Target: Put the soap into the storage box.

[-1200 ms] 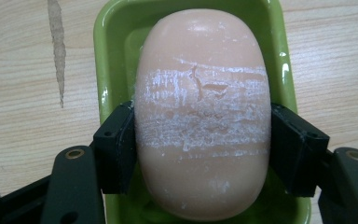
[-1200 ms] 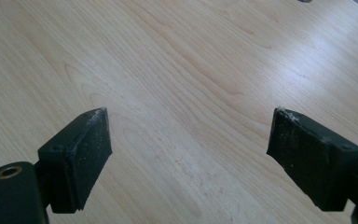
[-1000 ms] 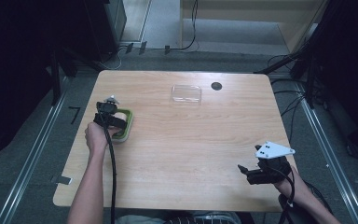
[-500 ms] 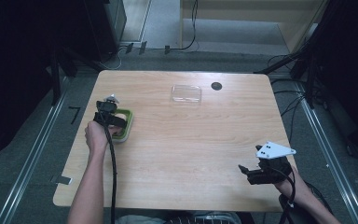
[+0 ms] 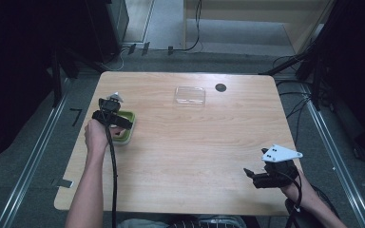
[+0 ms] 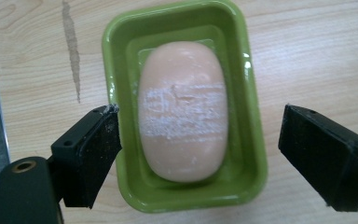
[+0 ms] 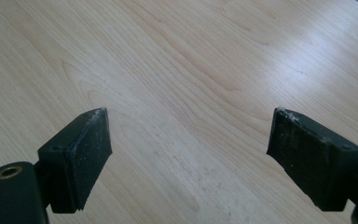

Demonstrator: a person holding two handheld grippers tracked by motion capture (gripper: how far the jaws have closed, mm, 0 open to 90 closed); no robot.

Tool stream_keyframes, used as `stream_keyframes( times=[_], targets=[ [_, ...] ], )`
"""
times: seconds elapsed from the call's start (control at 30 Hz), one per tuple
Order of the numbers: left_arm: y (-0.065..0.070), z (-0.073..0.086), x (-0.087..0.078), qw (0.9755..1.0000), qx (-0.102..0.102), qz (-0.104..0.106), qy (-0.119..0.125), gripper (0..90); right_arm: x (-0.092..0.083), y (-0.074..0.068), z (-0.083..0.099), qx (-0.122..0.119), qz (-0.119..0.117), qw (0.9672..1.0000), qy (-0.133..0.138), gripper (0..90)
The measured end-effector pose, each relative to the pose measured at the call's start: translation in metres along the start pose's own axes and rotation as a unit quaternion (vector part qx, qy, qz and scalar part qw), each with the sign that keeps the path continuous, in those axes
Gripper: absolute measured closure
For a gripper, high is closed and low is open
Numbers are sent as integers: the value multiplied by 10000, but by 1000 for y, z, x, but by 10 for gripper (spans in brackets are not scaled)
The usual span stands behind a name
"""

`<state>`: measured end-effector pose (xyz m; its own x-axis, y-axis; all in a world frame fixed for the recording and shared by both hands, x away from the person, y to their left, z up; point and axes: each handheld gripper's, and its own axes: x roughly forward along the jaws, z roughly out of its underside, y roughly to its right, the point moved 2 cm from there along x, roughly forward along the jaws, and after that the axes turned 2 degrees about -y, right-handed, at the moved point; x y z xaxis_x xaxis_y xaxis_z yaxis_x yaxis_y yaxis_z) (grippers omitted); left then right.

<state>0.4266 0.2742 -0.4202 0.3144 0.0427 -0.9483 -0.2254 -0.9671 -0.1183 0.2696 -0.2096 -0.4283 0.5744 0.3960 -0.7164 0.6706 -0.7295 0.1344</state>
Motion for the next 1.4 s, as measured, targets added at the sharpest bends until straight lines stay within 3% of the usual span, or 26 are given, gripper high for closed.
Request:
stream_keyframes(
  times=[0.3,0.67,0.93,1.4],
  targets=[
    [15,3,-7,9984,424,-8,-386,43,-1,-1,-1,-4,1,10000,2,134],
    [27,12,-21,9958,770,47,-497,23,0,-1,-1,-16,-5,10000,-1,134],
    [38,22,-33,9918,1102,59,-651,13,0,-1,-1,-16,-2,10000,3,134],
    [49,43,-37,9852,1464,172,-879,3,-1,-2,-1,-13,10,10000,2,134]
  ],
)
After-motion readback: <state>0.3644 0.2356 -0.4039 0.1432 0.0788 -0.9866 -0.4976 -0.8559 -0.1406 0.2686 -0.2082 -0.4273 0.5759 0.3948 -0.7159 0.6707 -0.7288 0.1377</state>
